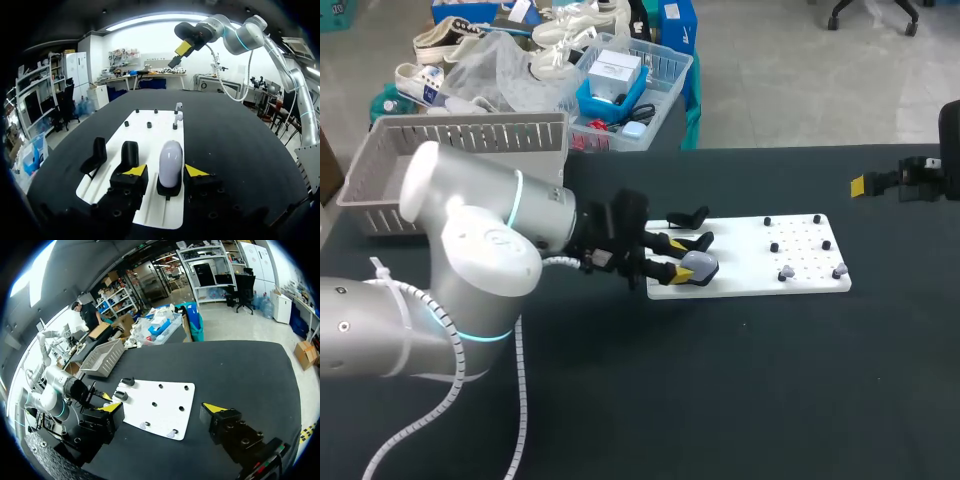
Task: Pick up each earbud case from the left stands, insert the matching earbuds, close the lid, and place the case in the box.
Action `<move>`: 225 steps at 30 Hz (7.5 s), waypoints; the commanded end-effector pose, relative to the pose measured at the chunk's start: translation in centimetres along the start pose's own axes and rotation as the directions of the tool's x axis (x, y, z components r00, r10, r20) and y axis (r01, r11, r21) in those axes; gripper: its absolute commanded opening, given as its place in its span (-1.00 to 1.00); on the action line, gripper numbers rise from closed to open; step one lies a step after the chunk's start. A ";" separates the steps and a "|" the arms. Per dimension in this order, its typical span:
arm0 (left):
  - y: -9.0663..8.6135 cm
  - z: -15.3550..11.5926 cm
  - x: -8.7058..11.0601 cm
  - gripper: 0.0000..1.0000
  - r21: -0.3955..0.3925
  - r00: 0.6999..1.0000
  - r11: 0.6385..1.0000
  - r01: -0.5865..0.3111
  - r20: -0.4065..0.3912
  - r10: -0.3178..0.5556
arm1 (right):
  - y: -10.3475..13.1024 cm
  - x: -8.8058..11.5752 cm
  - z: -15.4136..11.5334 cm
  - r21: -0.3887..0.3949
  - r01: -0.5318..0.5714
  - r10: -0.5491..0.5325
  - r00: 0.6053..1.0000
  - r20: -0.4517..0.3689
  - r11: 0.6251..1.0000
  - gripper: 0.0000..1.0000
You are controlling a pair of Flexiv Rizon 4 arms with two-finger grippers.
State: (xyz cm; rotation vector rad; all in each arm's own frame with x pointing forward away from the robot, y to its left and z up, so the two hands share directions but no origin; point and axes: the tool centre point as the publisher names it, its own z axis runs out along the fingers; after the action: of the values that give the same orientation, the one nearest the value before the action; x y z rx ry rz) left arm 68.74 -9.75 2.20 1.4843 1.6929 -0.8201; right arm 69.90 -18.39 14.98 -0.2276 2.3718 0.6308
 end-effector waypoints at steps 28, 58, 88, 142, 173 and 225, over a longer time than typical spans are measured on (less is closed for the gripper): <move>-0.4 -3.6 -2.4 -1.00 0.020 0.996 1.000 0.015 0.093 -0.017 | -0.1 0.0 0.0 -0.003 0.001 -0.001 1.000 -0.001 1.000 1.00; -4.8 -7.5 -7.8 -1.00 -0.023 0.933 0.998 -0.065 0.353 0.069 | -0.1 0.0 0.0 -0.003 0.001 -0.001 1.000 -0.001 1.000 1.00; -6.6 -6.7 -8.6 -1.00 0.012 0.918 0.997 -0.077 0.390 0.066 | -0.1 0.0 0.0 -0.003 0.001 -0.001 1.000 -0.001 1.000 1.00; -4.4 -4.3 -7.6 -1.00 0.045 0.906 0.995 -0.094 0.419 0.067 | 5.5 3.6 -0.5 -0.007 0.062 -0.063 0.997 -0.049 0.998 1.00; -4.5 -3.2 -7.8 -1.00 0.046 0.898 0.993 -0.112 0.432 0.082 | 13.4 6.8 3.0 -0.059 -0.006 -0.001 0.995 -0.105 0.998 1.00; -4.5 -3.2 -7.8 -1.00 0.046 0.898 0.993 -0.112 0.432 0.082 | 17.8 8.9 6.2 0.004 0.099 -0.098 0.987 -0.125 0.995 1.00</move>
State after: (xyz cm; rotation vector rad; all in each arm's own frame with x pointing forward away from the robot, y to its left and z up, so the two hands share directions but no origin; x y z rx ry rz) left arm 64.48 -11.77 10.58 1.3046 1.2632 -1.0731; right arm 60.64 -0.31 12.09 -0.4255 2.4483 0.6761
